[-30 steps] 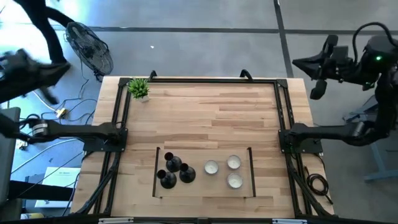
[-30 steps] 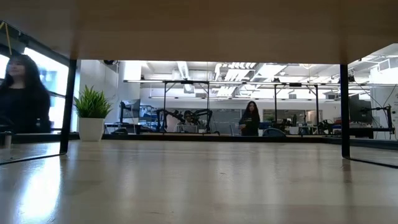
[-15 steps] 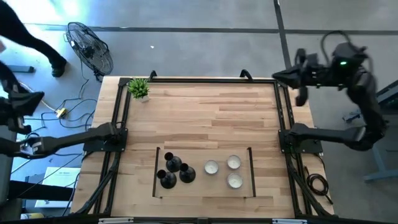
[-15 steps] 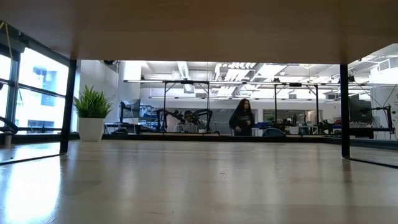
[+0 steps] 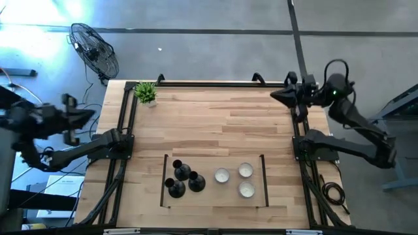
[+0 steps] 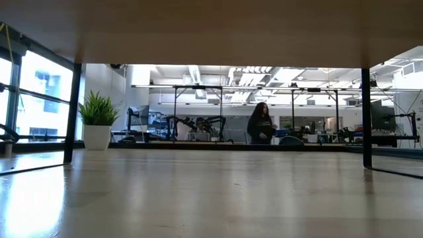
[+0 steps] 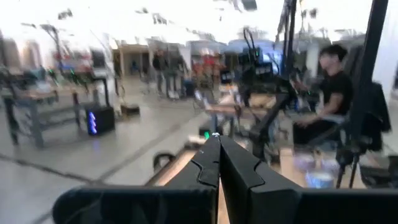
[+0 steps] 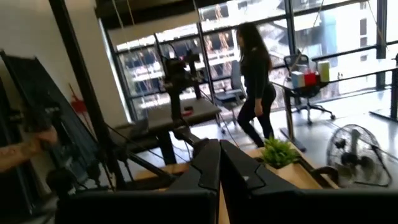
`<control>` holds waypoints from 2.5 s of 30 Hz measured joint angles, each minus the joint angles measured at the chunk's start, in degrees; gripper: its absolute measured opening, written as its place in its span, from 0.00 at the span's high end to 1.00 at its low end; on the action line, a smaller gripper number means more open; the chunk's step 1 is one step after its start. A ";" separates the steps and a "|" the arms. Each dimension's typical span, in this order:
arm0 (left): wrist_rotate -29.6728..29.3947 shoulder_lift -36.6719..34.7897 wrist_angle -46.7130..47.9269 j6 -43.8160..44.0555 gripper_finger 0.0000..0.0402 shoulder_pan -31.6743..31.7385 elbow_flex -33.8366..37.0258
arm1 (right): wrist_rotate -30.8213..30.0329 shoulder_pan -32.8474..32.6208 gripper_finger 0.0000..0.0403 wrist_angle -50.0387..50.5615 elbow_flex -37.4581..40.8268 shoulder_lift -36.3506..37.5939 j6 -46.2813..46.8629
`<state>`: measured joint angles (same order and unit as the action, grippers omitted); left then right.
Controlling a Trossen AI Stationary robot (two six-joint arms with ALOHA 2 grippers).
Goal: Pick & Place candle stick holders
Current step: Return to Home Position
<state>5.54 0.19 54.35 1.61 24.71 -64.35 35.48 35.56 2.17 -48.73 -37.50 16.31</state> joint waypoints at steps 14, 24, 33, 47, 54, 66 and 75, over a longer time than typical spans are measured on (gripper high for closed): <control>10.49 0.23 -31.01 9.45 1.00 -5.71 29.27 | -15.63 -11.98 1.00 -23.16 23.80 3.37 -0.11; 16.68 0.28 -39.18 13.67 1.00 -5.63 43.29 | -20.13 -15.79 1.00 -28.35 31.20 3.46 -1.27; 15.59 0.21 -49.59 17.16 1.00 -5.62 50.59 | -21.74 -17.30 1.00 -40.62 40.24 3.50 2.20; -0.57 0.23 -57.59 23.44 1.00 -5.62 61.81 | -31.06 -20.62 1.00 -47.43 45.92 3.39 -2.86; -1.21 0.60 -55.74 24.09 1.00 -5.62 63.40 | -32.90 -20.62 1.00 -41.74 45.92 3.39 -7.78; 0.61 0.58 -55.91 23.78 1.00 -5.62 63.55 | -30.05 -20.62 1.00 -39.04 45.92 3.54 -7.31; 3.39 0.58 -56.41 24.65 1.00 -5.62 63.62 | -28.76 -20.62 1.00 -34.45 45.92 11.23 -6.64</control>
<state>8.94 0.78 -2.07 26.26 19.09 -0.73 6.72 14.94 -32.28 -2.81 -26.26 9.67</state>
